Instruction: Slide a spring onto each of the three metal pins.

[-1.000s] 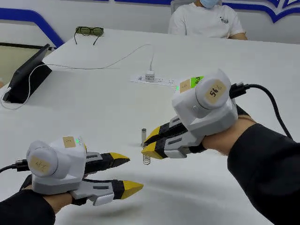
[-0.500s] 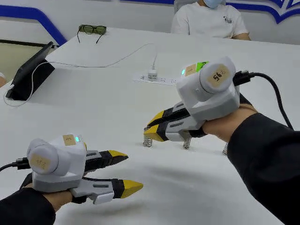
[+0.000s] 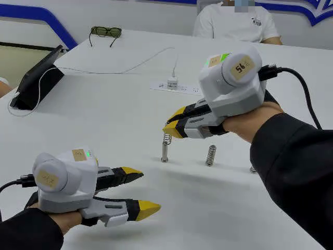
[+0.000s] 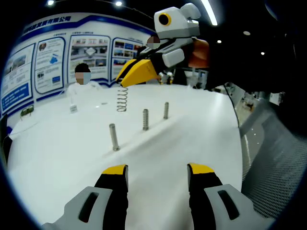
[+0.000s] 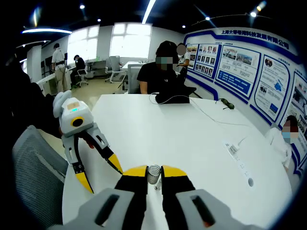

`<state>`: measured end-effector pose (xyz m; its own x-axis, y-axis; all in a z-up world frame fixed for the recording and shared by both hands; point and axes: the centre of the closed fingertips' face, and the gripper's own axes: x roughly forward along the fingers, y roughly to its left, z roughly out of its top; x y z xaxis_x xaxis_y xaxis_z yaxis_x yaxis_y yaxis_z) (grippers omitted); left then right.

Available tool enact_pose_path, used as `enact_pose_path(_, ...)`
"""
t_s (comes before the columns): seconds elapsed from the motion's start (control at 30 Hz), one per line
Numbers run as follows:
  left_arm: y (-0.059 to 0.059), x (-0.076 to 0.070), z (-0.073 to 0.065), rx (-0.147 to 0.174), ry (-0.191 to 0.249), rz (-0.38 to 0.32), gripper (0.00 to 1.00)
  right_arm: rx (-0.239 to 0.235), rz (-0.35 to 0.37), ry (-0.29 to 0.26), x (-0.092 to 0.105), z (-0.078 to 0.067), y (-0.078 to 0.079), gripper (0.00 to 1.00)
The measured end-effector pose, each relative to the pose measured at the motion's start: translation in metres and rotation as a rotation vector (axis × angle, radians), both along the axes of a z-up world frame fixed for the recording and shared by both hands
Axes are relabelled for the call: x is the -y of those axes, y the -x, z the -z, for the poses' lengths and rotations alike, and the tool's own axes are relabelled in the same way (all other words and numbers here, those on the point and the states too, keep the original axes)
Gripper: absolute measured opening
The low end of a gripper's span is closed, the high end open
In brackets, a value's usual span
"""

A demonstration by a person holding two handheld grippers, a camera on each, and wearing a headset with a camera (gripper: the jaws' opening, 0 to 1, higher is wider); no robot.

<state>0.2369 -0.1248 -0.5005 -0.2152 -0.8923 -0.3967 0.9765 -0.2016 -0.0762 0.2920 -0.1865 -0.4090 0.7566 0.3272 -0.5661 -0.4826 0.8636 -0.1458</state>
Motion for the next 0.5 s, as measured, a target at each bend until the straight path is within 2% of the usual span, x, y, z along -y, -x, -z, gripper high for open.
enact_pose_path(0.27,-0.001,-0.001,0.001,-0.002,-0.001,-0.003,0.51,0.001,0.020,-0.007,0.005,0.003,-0.009,0.11)
enact_pose_path(0.5,-0.001,-0.001,0.001,-0.004,-0.002,-0.003,0.51,-0.021,0.033,-0.013,0.007,0.012,-0.013,0.12)
